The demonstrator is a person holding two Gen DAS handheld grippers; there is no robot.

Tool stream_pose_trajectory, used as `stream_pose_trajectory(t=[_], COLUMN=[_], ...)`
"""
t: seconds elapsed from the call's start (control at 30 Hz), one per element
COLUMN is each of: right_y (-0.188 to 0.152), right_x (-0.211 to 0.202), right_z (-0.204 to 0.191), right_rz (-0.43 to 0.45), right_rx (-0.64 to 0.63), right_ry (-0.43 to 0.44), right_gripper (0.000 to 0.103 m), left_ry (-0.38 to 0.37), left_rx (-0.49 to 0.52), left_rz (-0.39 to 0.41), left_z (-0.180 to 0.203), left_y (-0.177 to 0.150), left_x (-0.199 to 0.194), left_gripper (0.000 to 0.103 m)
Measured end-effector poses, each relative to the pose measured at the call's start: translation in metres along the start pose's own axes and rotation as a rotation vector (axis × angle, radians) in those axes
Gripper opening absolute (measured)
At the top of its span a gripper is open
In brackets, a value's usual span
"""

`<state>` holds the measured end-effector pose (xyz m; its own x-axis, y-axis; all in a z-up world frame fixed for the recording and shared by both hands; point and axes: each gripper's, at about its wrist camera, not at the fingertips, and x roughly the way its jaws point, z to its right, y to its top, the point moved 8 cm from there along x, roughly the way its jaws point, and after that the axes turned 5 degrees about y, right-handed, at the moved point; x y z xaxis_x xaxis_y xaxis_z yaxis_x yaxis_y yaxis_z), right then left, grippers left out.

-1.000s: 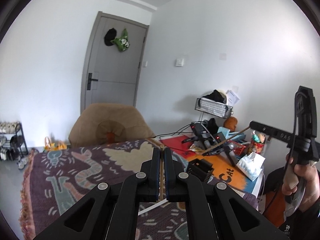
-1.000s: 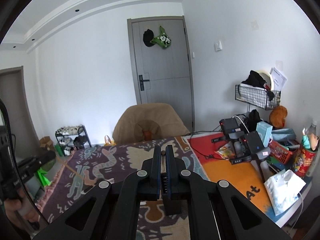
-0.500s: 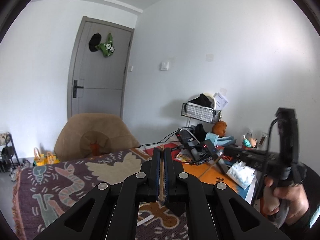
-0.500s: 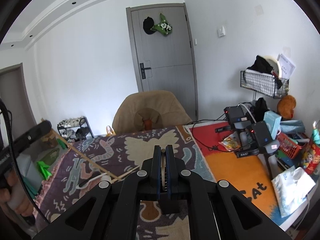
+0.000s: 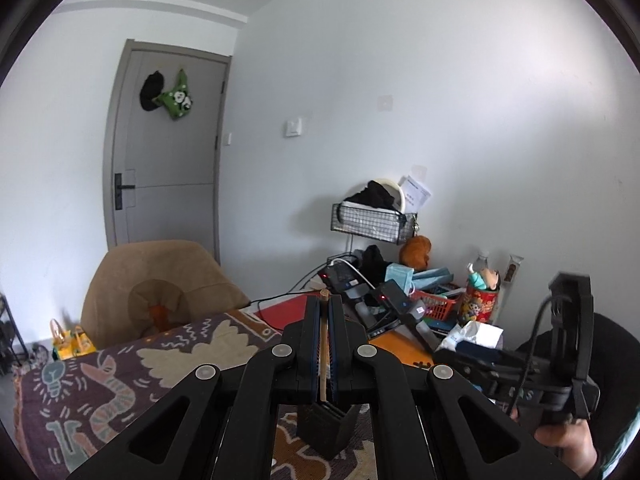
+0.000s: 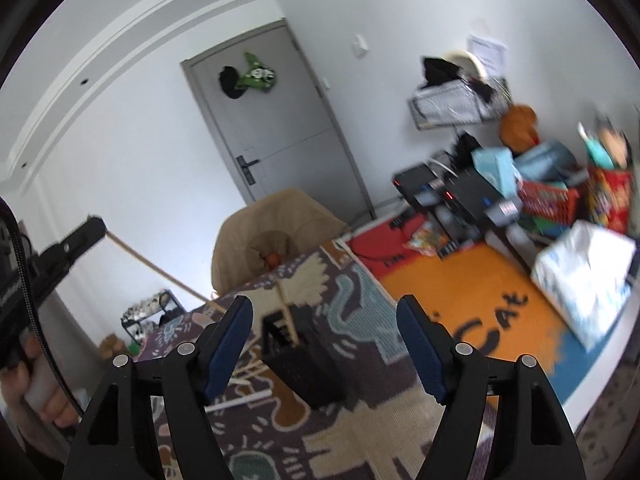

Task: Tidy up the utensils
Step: 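Open the left tool while the right tool opens, dropping chopsticks into the holder, then move both tools back over the remaining chopsticks and utensils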

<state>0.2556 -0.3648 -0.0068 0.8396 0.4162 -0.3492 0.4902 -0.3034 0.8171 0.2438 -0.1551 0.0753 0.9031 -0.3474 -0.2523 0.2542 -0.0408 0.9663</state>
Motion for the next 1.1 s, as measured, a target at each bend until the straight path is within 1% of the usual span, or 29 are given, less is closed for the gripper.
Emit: stream_pose_trajectory(t=[0.1,0.17,0.33,0.4,0.43,0.47,0.5,0.53,0.57,0.6,0.67,0.77,0.93,1.03,1.1], right_y=[-0.017,-0.026,-0.041,-0.046,-0.047,-0.049,-0.050,-0.051,-0.052,-0.054,-0.056,-0.060,-0.068,-0.073,-0.076], right_x=[0.002,0.003,0.002,0.001,0.002,0.002,0.002,0.002,0.003,0.003,0.007,0.011,0.019,0.023,0.025], right_z=[0.013,0.021,0.029,0.031,0.031,0.031,0.030,0.029,0.028,0.026,0.021,0.013,-0.003,-0.013,-0.019], right_rz=[-0.023,-0.030,-0.044,-0.046,-0.048,-0.050,-0.050,-0.051,-0.053,-0.056,-0.064,-0.074,-0.099,-0.113,-0.118], right_rx=[0.041,0.064,0.087,0.088,0.092,0.095,0.094,0.090,0.087,0.086,0.081,0.069,0.037,0.018,0.006], right_ry=[-0.009,-0.012,-0.016,-0.022,-0.021,-0.017,-0.016,-0.018,-0.018,-0.016,-0.008,-0.002,0.012,0.020,0.023], right_gripper=[0.074,0.074,0.074,0.074,0.074,0.074,0.074,0.074,0.074,0.075,0.075,0.076,0.077,0.077,0.077], left_ry=[0.017,0.024,0.019,0.015,0.016,0.018,0.023,0.028,0.029,0.031,0.057,0.082,0.135,0.156,0.166], left_rx=[0.039,0.049,0.031,0.036,0.038,0.037,0.028,0.016,0.014,0.017,0.009,-0.034,-0.087,-0.114,-0.129], left_rz=[-0.011,-0.034,-0.070,-0.098,-0.120,-0.130,-0.123,-0.094,-0.079,-0.081,-0.109,-0.145,-0.160,-0.195,-0.198], left_z=[0.008,0.012,0.018,0.021,0.022,0.023,0.021,0.019,0.017,0.016,0.005,-0.016,-0.049,-0.066,-0.074], left_y=[-0.003,-0.007,-0.018,-0.025,-0.031,-0.034,-0.038,-0.039,-0.040,-0.043,-0.051,-0.062,-0.078,-0.087,-0.094], left_x=[0.011,0.021,0.042,0.046,0.048,0.048,0.045,0.038,0.034,0.030,0.026,0.019,-0.002,-0.009,-0.016], left_gripper=[0.003,0.003,0.004,0.009,0.028,0.060,0.074,0.088,0.090,0.090,0.090,0.090,0.090,0.090,0.090])
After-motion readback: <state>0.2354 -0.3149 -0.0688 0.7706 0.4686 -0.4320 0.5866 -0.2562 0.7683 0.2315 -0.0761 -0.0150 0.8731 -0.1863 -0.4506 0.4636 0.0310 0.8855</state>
